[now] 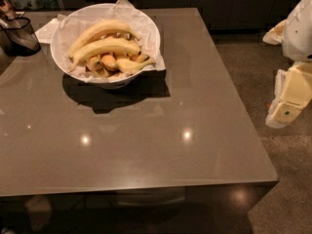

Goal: Pick banana from white bowl

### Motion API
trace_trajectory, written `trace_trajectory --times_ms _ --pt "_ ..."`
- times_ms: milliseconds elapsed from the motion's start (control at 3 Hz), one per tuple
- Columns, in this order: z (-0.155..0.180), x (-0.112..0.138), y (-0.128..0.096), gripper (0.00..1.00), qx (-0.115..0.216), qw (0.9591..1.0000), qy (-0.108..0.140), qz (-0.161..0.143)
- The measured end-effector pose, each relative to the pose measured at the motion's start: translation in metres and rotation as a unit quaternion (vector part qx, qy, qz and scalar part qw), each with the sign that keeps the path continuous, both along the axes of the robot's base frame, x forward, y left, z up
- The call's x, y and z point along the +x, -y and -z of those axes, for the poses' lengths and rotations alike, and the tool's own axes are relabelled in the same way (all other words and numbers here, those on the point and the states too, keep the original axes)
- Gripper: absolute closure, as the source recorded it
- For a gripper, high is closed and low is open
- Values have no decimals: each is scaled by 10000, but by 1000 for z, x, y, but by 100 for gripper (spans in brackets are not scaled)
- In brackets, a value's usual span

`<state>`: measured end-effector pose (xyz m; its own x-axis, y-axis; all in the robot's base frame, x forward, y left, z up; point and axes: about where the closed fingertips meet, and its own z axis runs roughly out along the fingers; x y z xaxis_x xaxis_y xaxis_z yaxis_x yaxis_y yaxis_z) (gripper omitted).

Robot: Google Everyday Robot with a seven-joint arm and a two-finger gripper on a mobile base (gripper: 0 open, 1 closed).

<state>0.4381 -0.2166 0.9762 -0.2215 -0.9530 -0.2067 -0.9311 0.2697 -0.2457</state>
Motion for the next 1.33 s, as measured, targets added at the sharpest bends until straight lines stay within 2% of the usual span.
trace_trajectory --times_ms 667,1000,1333 --pt "-5 3 -3 0 83 10000 -11 7" --pt "-9 36 -25 0 86 9993 -326 -142" --pt "-11 41 -29 0 120 9996 -223 -156"
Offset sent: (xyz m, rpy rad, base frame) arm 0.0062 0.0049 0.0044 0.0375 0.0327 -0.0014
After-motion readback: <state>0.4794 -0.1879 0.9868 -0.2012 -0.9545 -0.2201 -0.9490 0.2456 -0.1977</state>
